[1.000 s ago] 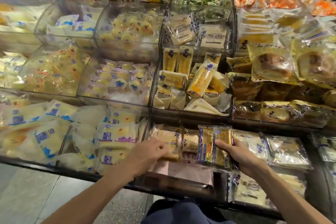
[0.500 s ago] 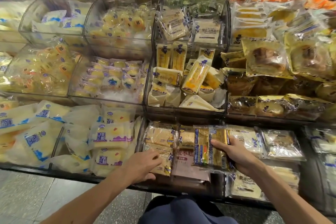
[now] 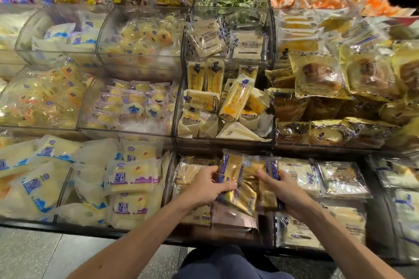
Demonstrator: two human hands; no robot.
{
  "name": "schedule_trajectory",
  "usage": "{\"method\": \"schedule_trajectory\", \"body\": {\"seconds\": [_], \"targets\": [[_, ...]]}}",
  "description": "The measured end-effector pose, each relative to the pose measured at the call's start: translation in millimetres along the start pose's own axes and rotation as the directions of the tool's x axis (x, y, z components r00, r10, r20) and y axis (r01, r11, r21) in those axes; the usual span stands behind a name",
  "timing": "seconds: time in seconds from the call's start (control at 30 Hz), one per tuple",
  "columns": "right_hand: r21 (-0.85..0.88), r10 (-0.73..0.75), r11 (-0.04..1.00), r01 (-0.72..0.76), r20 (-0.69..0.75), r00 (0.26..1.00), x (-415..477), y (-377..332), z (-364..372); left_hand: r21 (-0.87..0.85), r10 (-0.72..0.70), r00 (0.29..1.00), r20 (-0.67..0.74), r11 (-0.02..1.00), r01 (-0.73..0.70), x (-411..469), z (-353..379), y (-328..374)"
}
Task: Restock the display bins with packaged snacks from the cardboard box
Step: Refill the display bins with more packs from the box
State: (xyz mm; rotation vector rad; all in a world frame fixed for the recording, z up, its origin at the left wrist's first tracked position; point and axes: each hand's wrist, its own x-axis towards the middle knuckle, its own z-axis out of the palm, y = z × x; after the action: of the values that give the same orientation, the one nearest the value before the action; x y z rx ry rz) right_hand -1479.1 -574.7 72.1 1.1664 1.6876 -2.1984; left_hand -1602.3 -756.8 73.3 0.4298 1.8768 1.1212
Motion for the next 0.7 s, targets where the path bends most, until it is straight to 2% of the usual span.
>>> {"method": "schedule_trajectory", "body": {"seconds": [0.07,0.13,0.2,0.23,0.27,0.37,0.4,0.43,0.47,0.53,0.63,0.7], "targets": [[0.034,-0.027,0.999,0.030,-0.086,0.996,-4,-5,-17,0.019,0.062,0.996,-0.057,0.998,-0.061,2,-13,1],[0.052,-0.061,0.996,0.070,-0.163,0.985,-10,-10,-32,0.267,0.196,0.975,-0.107,0.950,-0.162,3,-16,0],[0.081,-0.087,0.991,0.108,-0.223,0.971,-13,-12,-46,0.602,0.383,0.924,-0.006,0.739,-0.303,2,-8,-5],[0.085,-0.100,0.989,0.124,-0.244,0.965,-12,-10,-53,0.694,0.442,0.892,0.088,0.615,-0.373,3,2,-14],[0.079,-0.099,0.989,0.123,-0.261,0.960,-12,-9,-57,0.739,0.481,0.860,0.169,0.516,-0.434,2,12,-22],[0.029,-0.100,0.993,0.112,-0.270,0.957,-13,-1,-62,0.805,0.448,0.802,0.395,0.251,-0.537,5,41,-53],[0.024,-0.087,0.995,0.097,-0.257,0.962,-16,-3,-59,0.806,0.459,0.761,0.459,0.147,-0.574,8,48,-66],[0.018,-0.072,0.997,0.079,-0.238,0.969,-17,-1,-57,0.808,0.471,0.743,0.476,0.099,-0.580,12,52,-76],[0.038,-0.058,0.997,0.068,-0.219,0.974,-17,1,-56,0.807,0.508,0.722,0.469,0.086,-0.584,17,56,-86],[0.035,-0.049,0.998,0.056,-0.188,0.981,-18,5,-51,0.798,0.501,0.689,0.523,-0.006,-0.602,20,59,-97],[0.005,-0.059,0.998,0.061,-0.177,0.982,-17,13,-47,0.791,0.434,0.704,0.562,-0.031,-0.612,20,57,-106],[0.004,-0.048,0.999,0.049,-0.152,0.987,-16,16,-46,0.792,0.454,0.707,0.542,0.005,-0.610,19,57,-111]]}}
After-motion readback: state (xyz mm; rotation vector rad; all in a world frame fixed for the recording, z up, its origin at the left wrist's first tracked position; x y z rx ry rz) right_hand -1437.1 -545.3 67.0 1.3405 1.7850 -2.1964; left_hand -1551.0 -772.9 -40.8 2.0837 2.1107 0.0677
